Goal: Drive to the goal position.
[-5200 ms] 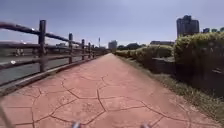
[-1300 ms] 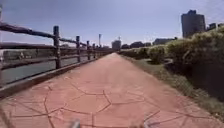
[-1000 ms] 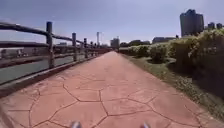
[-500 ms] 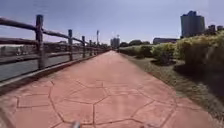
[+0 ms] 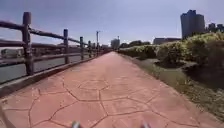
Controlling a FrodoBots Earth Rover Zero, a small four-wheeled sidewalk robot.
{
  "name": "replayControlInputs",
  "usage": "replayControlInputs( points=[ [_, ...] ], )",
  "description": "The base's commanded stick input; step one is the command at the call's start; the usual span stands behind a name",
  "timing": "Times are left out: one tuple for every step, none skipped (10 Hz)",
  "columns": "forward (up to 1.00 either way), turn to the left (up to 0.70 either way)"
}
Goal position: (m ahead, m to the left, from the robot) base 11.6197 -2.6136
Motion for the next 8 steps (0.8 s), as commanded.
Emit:
replayControlInputs(
  points=[
    [0.85,0.00],
    [0.85,0.00],
    [0.85,0.00],
    [0.85,0.00],
    [0.85,0.00],
    [0.85,0.00],
    [0.85,0.00],
    [0.85,0.00]
  ],
)
